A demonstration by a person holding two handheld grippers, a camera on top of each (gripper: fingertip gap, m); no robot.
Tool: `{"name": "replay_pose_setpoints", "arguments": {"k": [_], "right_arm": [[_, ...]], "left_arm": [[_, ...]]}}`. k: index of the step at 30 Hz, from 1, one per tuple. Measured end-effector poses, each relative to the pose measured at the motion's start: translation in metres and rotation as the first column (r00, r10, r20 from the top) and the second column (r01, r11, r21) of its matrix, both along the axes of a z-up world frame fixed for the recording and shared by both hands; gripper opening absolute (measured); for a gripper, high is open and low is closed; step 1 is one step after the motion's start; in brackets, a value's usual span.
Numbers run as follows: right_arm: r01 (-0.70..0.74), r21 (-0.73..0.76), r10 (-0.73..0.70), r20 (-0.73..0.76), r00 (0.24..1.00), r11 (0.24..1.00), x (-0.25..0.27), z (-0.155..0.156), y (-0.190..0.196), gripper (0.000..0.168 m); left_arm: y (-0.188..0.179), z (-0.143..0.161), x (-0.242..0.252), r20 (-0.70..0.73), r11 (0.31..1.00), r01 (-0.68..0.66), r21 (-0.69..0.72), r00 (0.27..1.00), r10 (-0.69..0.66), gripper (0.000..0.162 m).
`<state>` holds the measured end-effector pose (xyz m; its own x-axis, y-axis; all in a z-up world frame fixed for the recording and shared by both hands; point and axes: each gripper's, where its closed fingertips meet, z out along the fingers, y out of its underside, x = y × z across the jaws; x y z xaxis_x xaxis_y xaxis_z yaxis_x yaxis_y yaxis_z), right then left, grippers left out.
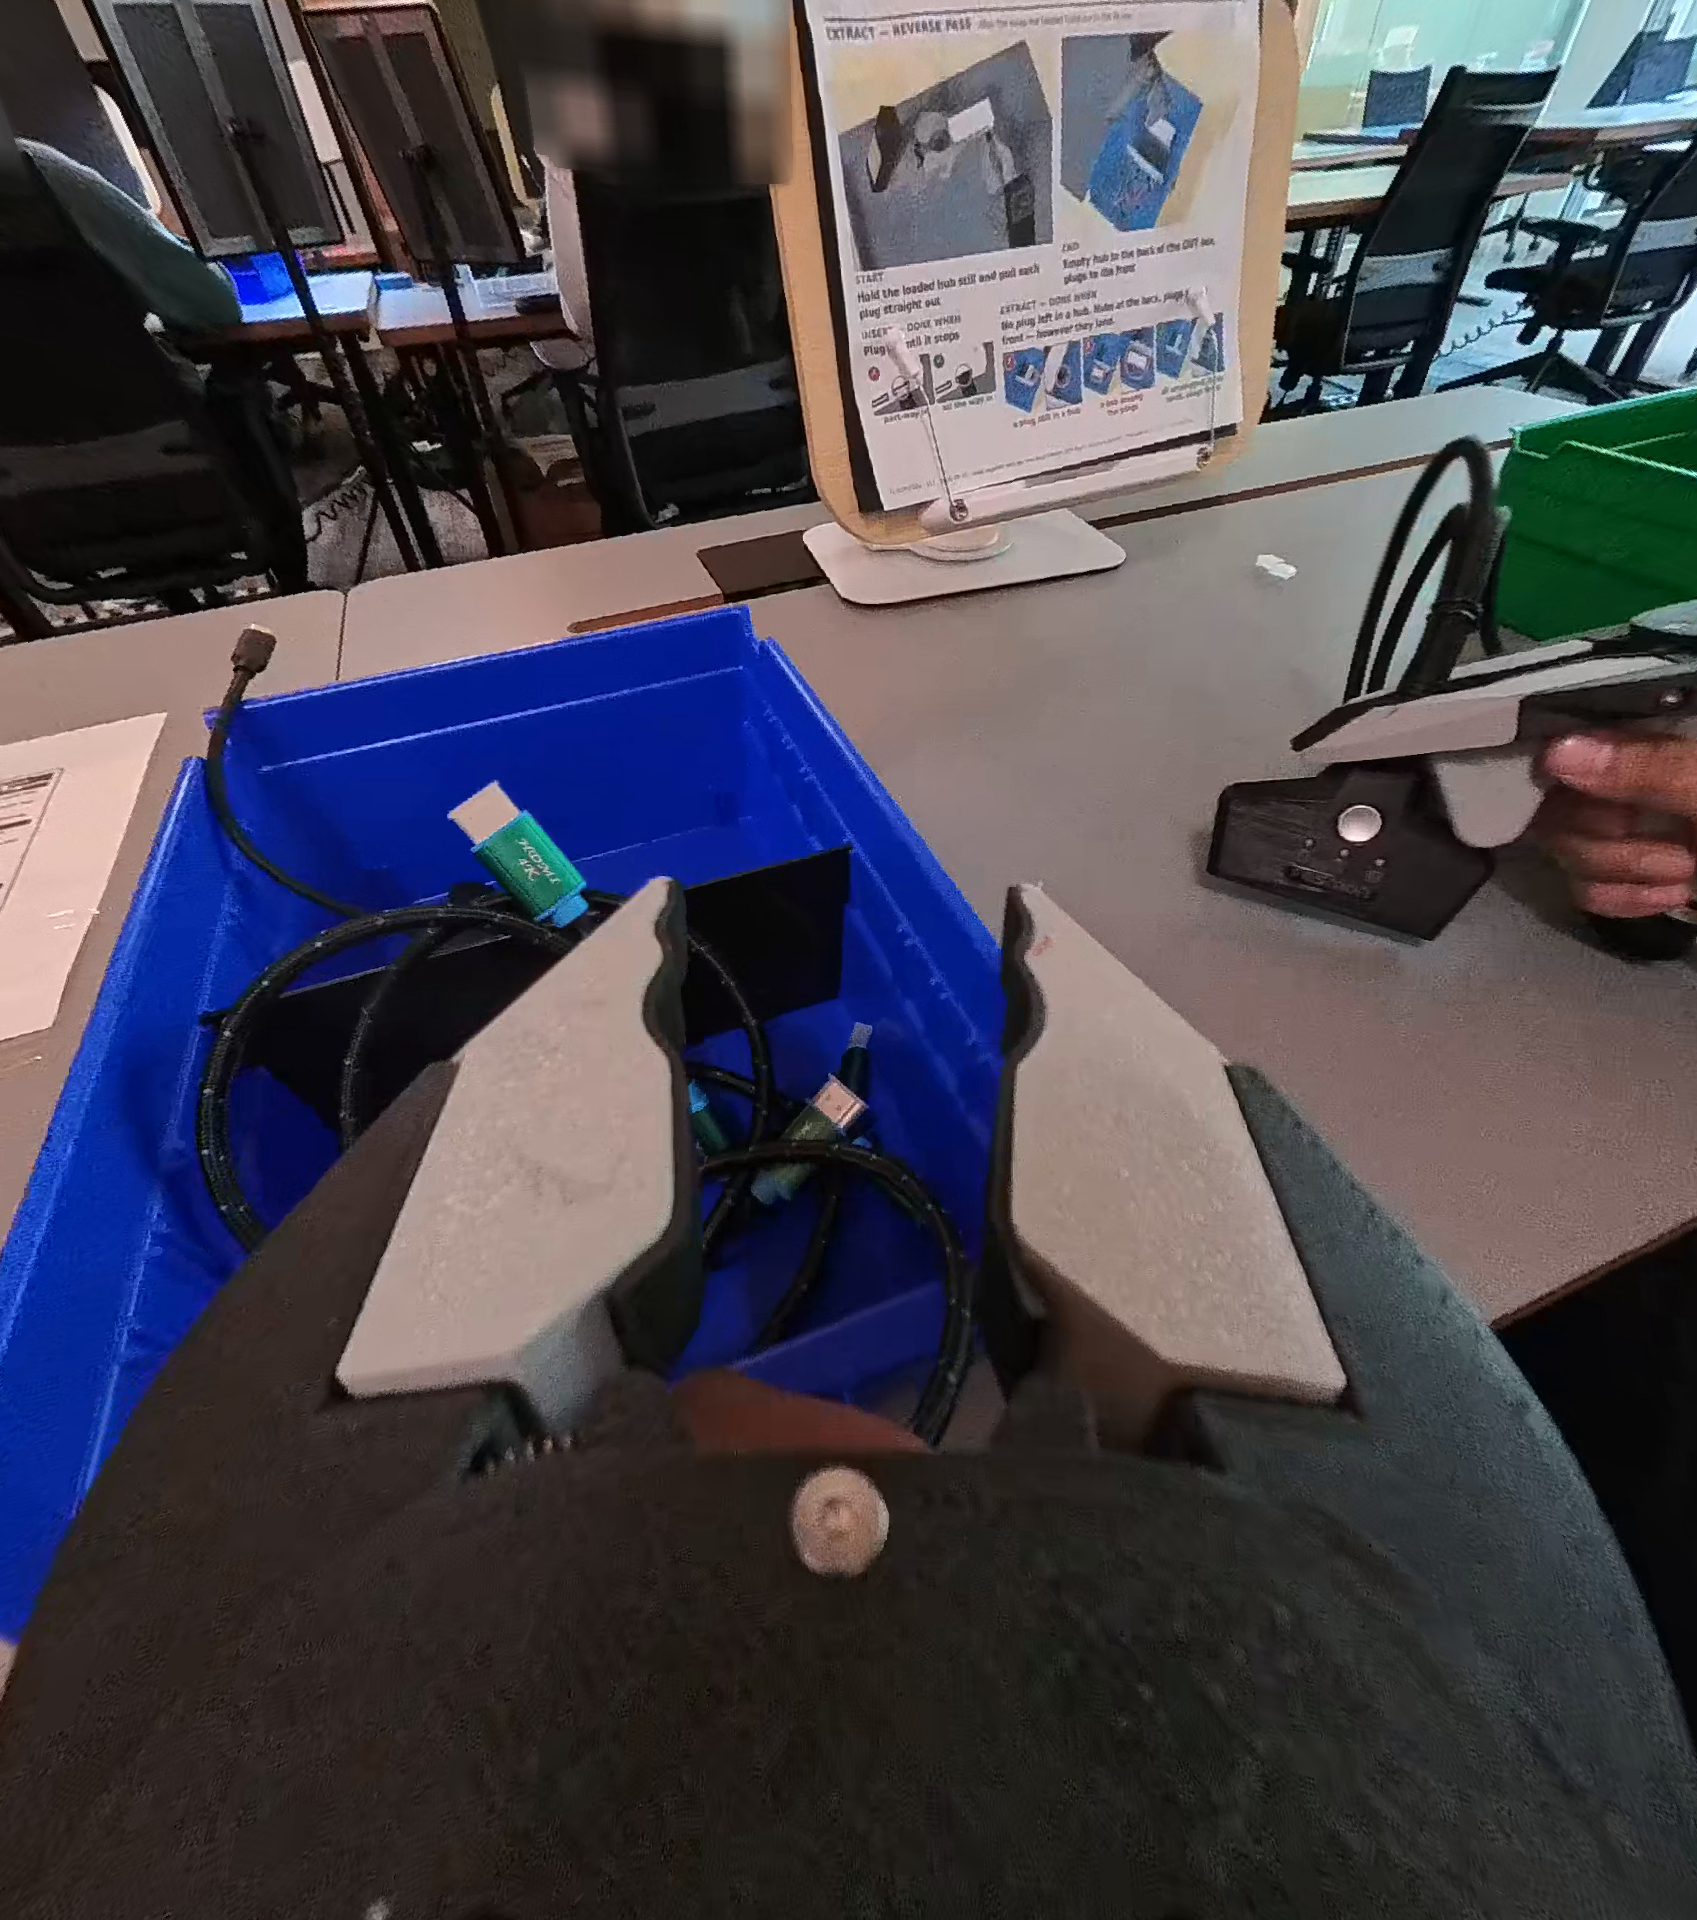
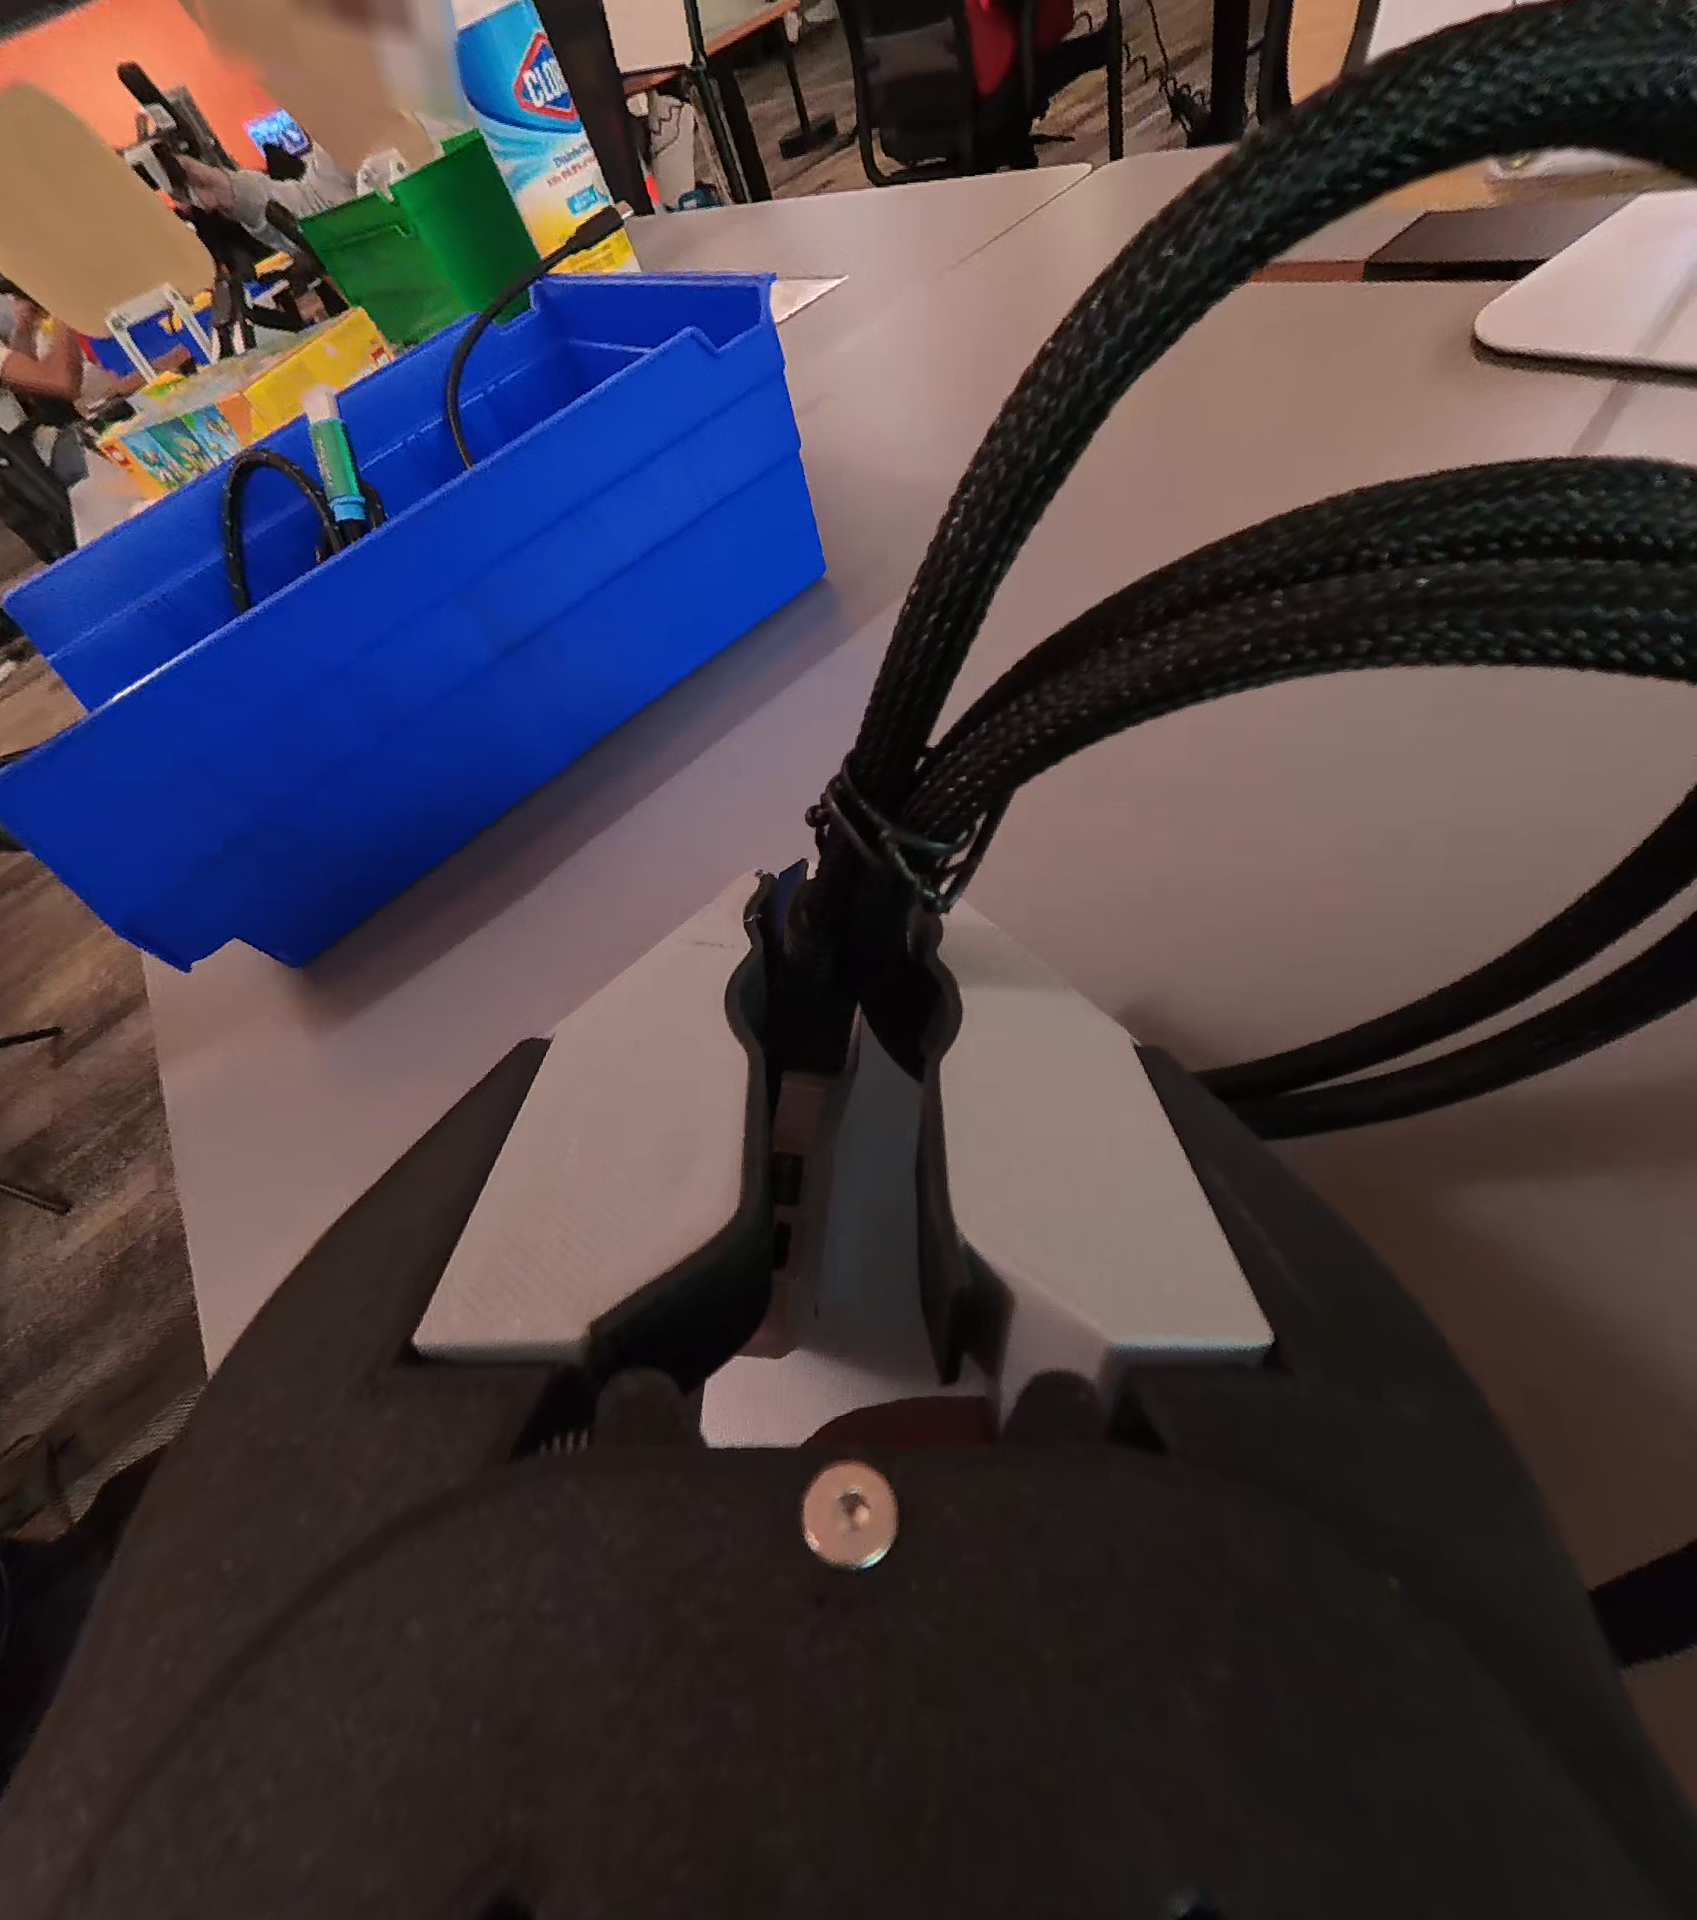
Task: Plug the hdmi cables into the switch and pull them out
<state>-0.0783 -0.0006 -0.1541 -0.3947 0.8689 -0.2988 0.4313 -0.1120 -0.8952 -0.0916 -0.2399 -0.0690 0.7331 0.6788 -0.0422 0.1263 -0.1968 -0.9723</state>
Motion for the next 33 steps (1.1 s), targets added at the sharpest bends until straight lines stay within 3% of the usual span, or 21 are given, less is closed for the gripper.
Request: {"name": "replay_pose_setpoints", "arguments": {"k": [15,33], "right_arm": [[-0.016,0.036,0.019,-0.085,0.996,0.999,0.010,0.014,-0.006,0.022],[-0.043,0.064,0.057,-0.239,0.969,0.997,0.063,0.083,0.002,0.022]], "left_arm": [[-0.009,0.000,-0.005,0.004,1.000,-0.024,0.014,1.000,0.023,0.059],[-0.032,0.001,-0.019,0.004,0.994,-0.103,0.030,0.995,0.103,0.055]]}}
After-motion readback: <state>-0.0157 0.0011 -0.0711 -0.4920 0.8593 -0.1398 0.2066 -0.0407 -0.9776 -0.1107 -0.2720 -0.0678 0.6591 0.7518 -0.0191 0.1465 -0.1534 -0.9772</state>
